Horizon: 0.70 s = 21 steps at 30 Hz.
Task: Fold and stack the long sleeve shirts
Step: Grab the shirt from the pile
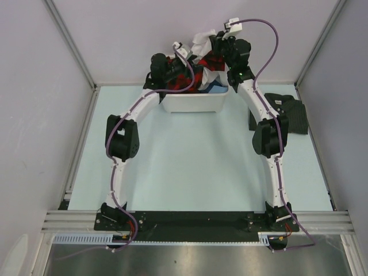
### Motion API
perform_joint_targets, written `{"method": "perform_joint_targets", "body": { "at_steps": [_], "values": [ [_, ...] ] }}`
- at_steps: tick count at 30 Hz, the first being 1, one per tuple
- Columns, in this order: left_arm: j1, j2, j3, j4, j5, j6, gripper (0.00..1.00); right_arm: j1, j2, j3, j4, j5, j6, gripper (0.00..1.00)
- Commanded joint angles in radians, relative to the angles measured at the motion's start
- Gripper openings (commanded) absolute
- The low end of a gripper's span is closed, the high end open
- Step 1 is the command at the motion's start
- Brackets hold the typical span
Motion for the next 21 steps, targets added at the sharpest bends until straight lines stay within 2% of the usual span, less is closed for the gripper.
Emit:
{"method": "perform_joint_targets", "body": {
  "at_steps": [1, 2, 3, 7, 9, 11, 14, 20, 21],
  "values": [
    [0.013, 0.050, 0.102, -0.064, -0.026, -0.014, 0.37, -0.006, -0.055, 0.017, 0.112, 0.036, 0.011, 0.00],
    [0.028, 0.043, 0.088, -0.069, -0.040, -0.019, 0.08, -0.006, -0.052, 0.020, 0.114, 0.045, 0.007, 0.00],
    [0.039, 0.006, 0.063, -0.060, -0.044, -0.025, 0.00, -0.008, -0.050, 0.022, 0.119, 0.051, 0.004, 0.00],
    [0.107, -0.066, -0.056, -0.103, -0.063, 0.016, 0.00, -0.025, -0.036, 0.028, 0.137, 0.089, 0.013, 0.00],
    [0.151, -0.060, -0.044, -0.182, -0.105, 0.026, 0.00, -0.035, -0.032, 0.030, 0.149, 0.105, 0.023, 0.00],
    [0.177, -0.027, 0.034, -0.303, -0.124, 0.032, 0.00, -0.037, -0.026, 0.034, 0.158, 0.106, 0.027, 0.00],
    [0.185, -0.013, 0.071, -0.386, -0.175, 0.068, 0.00, -0.038, -0.006, 0.056, 0.168, 0.109, 0.027, 0.01],
    [0.194, -0.072, -0.055, -0.418, -0.193, 0.162, 0.00, -0.040, 0.011, 0.088, 0.197, 0.123, 0.010, 0.06],
    [0.194, -0.088, -0.066, -0.426, -0.186, 0.176, 0.00, -0.042, 0.013, 0.085, 0.200, 0.152, 0.011, 0.11]
  ]
}}
